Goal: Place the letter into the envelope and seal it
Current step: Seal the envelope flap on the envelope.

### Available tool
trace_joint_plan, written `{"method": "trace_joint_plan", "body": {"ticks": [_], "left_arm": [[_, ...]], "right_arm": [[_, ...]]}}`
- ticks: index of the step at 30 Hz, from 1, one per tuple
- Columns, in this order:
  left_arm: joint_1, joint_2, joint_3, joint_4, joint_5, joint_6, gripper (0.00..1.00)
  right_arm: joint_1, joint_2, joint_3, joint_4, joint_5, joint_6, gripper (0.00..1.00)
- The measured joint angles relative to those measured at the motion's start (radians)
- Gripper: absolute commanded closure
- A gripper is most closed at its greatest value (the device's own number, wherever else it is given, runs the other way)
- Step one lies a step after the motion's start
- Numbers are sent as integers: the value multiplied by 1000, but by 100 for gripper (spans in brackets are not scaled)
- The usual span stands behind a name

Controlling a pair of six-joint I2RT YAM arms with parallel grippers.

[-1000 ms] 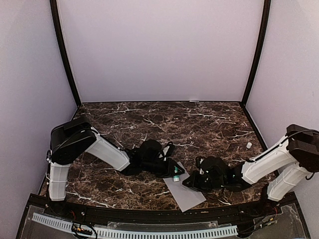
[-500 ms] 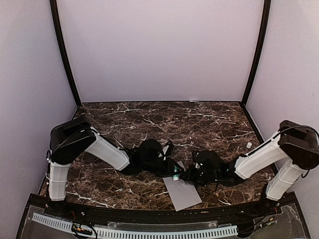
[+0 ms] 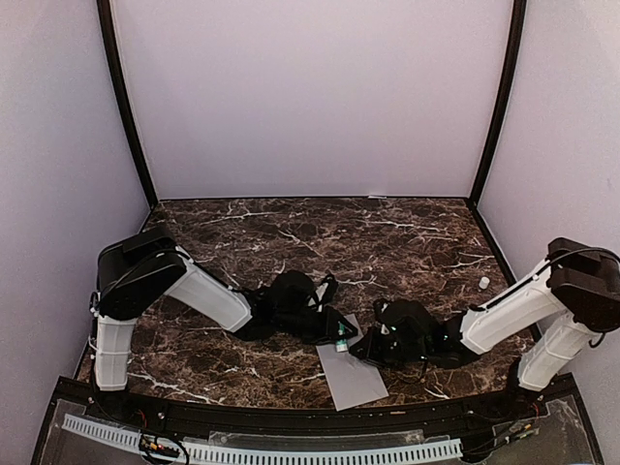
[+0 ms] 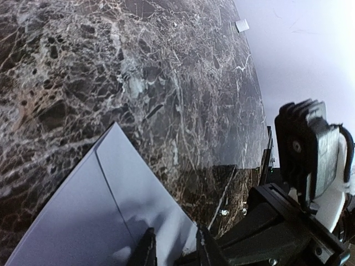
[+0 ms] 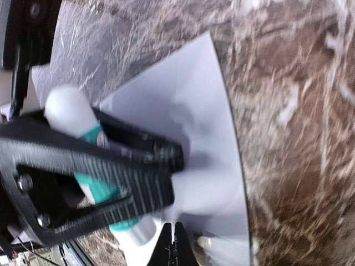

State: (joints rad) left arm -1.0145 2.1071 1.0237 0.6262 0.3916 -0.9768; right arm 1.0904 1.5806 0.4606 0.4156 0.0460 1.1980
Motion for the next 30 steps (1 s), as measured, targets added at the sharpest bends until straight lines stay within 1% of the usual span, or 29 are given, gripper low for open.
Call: {"method": "trace_joint_plan", "body": {"ticks": [12,19,30], "left_arm": [[-3,-11,-6,-14,-3,0,100],[-4,-11,-7,-14,-3,0,100],[-4,-11,-7,-14,-3,0,100]], "right_arm": [[117,-108,-84,-46,15,96,100],[122,-129,-85,-77,43,107,100],[69,-57,-25,-60,52,77,100]]}}
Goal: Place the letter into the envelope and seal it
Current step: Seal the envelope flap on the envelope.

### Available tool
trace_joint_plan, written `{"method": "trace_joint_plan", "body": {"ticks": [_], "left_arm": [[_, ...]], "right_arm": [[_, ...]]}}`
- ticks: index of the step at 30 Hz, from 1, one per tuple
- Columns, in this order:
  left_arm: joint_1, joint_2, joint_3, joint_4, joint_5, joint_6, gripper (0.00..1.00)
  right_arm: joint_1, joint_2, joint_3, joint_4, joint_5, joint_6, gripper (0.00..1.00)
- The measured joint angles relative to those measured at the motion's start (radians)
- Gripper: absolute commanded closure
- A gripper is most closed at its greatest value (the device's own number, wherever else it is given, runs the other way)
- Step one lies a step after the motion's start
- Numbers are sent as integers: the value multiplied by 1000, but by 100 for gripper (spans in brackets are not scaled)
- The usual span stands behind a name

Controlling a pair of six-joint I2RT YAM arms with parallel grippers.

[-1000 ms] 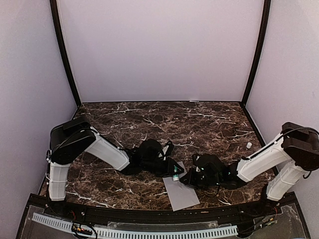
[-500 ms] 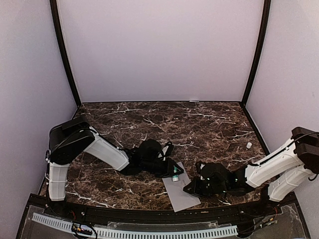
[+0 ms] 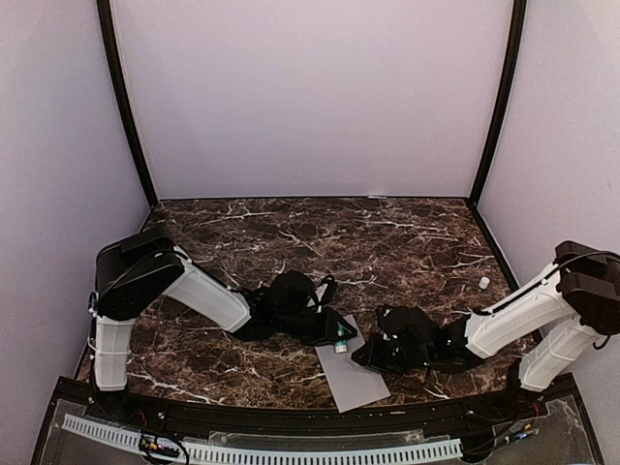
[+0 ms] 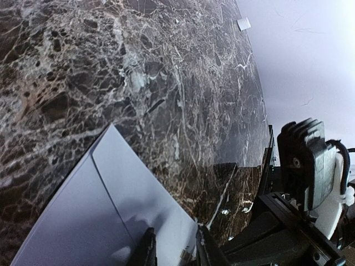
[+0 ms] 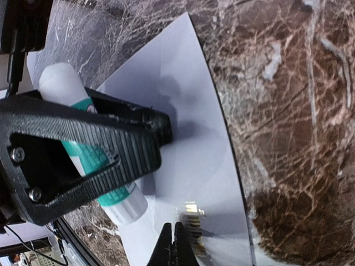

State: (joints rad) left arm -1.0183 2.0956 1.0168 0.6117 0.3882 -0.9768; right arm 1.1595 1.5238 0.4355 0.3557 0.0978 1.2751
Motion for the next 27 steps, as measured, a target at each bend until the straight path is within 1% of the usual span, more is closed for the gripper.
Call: {"method": "trace_joint_plan", "body": {"ticks": [6,10,18,23,27], "left_arm": [[0,0,0,0,0,0,100],[0,0,0,0,0,0,100],[0,-2,0,0,-3,0,100],[0,-2,-1,-2,-3,0,100],[0,-5,-3,-8,2,0,100]], "right_arm": [[-61,40,44,-4,-5,-53,100],[-81,69,78,-13,-12,-83,100],[-76,77,87,-14,-37,-97,100],[-40,77,79,-2,-48,-90,100],[-11,75,71,4,-23,-71,100]]}}
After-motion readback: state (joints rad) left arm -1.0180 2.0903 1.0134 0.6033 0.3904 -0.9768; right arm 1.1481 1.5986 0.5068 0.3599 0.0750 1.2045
